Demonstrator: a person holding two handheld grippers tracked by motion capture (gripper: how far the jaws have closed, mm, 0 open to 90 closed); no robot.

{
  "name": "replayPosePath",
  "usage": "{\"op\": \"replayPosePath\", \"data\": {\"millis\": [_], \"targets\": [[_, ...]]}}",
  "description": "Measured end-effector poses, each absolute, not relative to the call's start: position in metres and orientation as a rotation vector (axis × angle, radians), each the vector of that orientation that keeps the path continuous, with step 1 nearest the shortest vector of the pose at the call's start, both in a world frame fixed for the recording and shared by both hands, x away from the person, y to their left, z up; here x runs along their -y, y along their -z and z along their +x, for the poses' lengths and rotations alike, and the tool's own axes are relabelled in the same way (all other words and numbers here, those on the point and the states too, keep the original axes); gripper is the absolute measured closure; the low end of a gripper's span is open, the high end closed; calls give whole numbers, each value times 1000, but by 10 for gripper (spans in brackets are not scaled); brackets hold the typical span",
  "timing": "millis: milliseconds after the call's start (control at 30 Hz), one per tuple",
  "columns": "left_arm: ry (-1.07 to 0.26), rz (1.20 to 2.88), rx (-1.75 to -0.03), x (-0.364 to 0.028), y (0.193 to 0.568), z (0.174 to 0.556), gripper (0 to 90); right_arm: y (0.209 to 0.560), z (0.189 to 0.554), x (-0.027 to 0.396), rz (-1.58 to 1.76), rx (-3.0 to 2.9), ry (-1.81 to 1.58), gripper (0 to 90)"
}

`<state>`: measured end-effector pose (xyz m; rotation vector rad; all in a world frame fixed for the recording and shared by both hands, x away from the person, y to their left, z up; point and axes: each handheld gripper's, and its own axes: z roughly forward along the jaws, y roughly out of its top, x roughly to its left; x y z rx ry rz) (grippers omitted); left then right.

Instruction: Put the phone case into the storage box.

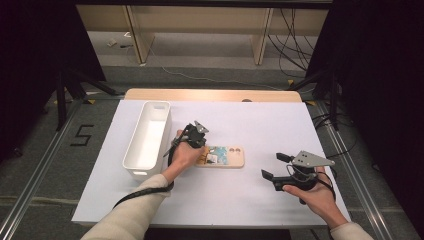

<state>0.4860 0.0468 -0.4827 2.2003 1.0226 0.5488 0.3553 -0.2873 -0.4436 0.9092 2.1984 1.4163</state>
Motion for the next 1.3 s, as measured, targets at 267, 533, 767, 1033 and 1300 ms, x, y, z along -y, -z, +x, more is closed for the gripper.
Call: {"op": "replayPosePath", "data": {"millis": [267, 533, 767, 1033, 1300], "targets": [[-526, 2213, -1028, -48, 481, 486, 900, 444, 355, 287, 909, -2203, -1412, 157], [-510, 2219, -1035, -48, 481, 483, 900, 444, 355, 288, 910, -2203, -1411, 157], [-502, 2228, -1034, -48, 480, 482, 900, 444, 355, 288, 911, -2204, -1410, 158], [-493, 2261, -1013, -49, 478, 468, 900, 444, 355, 288, 909, -2210, -1408, 158], [-471, 2293, -985, -51, 477, 453, 900, 444, 355, 287, 909, -2209, -1411, 158]]}}
